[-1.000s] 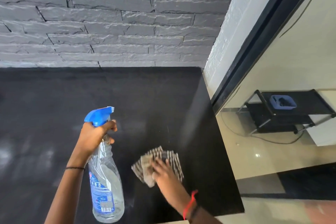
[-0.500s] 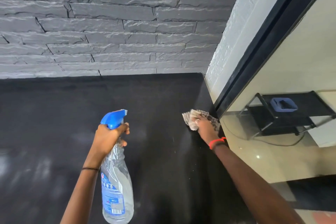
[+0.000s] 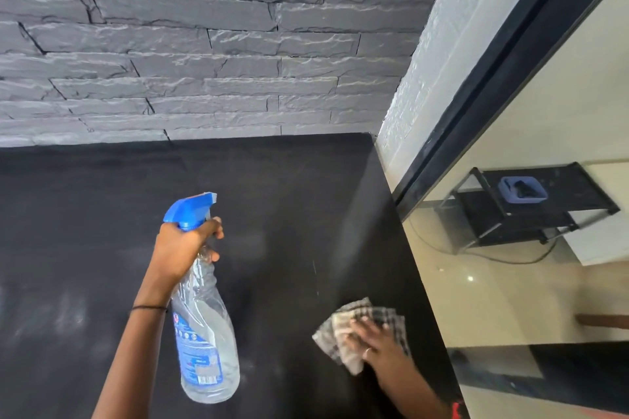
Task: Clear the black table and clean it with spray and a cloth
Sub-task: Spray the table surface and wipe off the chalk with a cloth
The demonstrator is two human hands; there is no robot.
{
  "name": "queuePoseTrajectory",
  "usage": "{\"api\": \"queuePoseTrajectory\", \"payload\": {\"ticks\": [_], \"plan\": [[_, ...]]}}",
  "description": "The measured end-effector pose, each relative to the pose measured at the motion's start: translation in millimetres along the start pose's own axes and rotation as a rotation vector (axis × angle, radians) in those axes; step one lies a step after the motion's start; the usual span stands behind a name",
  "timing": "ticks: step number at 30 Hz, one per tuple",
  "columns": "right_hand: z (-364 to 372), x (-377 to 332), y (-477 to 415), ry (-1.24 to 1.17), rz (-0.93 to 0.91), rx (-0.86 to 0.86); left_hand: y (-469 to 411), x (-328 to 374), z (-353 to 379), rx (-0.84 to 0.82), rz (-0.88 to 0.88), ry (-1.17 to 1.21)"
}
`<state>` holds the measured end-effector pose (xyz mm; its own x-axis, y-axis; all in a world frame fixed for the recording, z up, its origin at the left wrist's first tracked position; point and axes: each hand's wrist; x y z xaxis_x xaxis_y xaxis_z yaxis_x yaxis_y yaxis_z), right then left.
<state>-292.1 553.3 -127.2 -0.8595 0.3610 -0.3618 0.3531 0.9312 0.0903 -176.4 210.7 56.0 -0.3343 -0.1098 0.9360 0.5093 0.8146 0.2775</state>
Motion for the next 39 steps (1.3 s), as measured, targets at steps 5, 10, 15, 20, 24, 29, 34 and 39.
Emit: {"api": "queuePoseTrajectory", "payload": {"ticks": [5,10,15,20,24,29,34,39], "plan": [[-19.5,75.7,-70.7,-0.087,0.256,0.146,-8.9,7.0,9.8,-0.006,0.008,0.011],[-37.5,-3.2,-164.4,-0.148,0.249,0.182,-9.3,6.5,13.9,0.005,0.006,0.0],[-14.7,-71.8,-129.6,-0.062,-0.065,0.041,-13.4,7.7,9.3,0.041,-0.01,0.019],[-11.8,2.1,-74.1,-0.03,-0.103,0.007,-21.2,8.2,2.6,0.097,-0.019,0.014],[-48.0,105.8,-117.5,-0.176,0.103,0.111,-28.0,10.0,-2.1,0.144,-0.032,-0.006],[-102.6,117.3,-258.3,-0.149,0.225,0.169,-33.3,11.3,-3.3,0.186,-0.04,-0.015],[-77.6,43.7,-329.4,-0.067,0.141,0.075,-46.5,10.7,-2.0,0.219,-0.038,-0.023],[-47.0,22.6,-264.9,-0.005,-0.186,0.042,-61.0,15.9,1.5,0.223,-0.028,-0.02]]}}
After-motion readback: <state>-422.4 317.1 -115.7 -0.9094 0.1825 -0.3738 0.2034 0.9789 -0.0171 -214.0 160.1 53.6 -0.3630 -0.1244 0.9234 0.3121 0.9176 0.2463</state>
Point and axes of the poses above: each hand's wrist, its own y-axis away from the middle knuckle, its own z-axis out of the palm, x = y × z, and after that the axes turned 1 degree about x, right-handed
